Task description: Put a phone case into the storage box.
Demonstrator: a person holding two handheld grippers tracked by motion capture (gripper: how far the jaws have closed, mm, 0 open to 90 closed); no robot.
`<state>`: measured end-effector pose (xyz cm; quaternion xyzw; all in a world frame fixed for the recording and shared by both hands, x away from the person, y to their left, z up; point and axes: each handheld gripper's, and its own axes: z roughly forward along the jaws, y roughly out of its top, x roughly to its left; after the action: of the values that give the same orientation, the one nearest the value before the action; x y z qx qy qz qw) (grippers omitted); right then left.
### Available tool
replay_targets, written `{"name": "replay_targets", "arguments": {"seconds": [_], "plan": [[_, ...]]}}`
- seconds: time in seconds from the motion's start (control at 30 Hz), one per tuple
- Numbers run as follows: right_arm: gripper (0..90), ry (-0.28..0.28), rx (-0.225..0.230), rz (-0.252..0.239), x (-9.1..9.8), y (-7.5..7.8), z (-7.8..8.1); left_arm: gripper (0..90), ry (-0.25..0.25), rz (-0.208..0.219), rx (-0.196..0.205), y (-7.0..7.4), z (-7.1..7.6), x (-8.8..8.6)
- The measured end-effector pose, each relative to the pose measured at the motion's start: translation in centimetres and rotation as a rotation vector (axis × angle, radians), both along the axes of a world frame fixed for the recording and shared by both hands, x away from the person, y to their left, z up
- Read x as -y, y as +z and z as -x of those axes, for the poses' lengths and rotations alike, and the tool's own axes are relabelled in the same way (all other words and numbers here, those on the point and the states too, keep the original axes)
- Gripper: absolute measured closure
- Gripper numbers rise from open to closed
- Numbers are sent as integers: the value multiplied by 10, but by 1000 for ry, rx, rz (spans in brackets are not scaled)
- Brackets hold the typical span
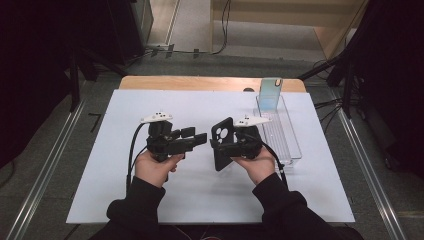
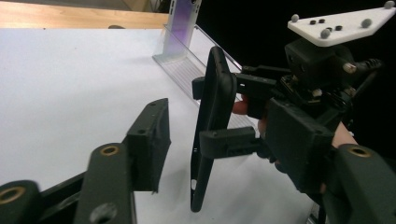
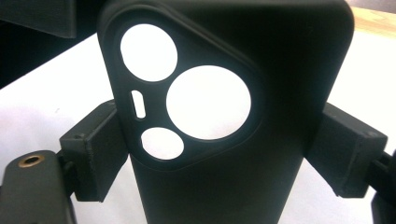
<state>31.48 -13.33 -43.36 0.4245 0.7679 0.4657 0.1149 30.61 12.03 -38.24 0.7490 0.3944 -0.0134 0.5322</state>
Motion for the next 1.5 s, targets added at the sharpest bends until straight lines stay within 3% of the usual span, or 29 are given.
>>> {"name": "replay_targets", "arguments": {"seconds": [0.07, 0.2, 0.33, 0.4, 0.57, 0.87, 1.07, 1.5], "plan": [[121, -6, -2, 2, 2, 0, -1, 380, -13, -6, -5, -2, 0, -2], [121, -11, 2, -5, 7, 3, -2, 358, -33, -44, 27, -9, 5, -7], [121, -3, -5, -9, 11, 6, -3, 320, -73, -92, 1, -20, 6, -12], [121, 3, -6, -14, 12, 8, -3, 320, -89, -99, 3, -25, 7, -15], [121, 34, -8, -30, 16, 13, -3, 304, -153, -113, -45, -39, 7, -26], [121, 70, -4, -35, 25, 31, -1, 304, -149, -178, -33, -54, 13, -40], [121, 73, 20, -22, 35, 46, 0, 304, -166, -193, -57, -62, 17, -46], [121, 32, 46, -41, 73, 70, -6, 304, -135, -197, -77, -66, 23, -65]]}}
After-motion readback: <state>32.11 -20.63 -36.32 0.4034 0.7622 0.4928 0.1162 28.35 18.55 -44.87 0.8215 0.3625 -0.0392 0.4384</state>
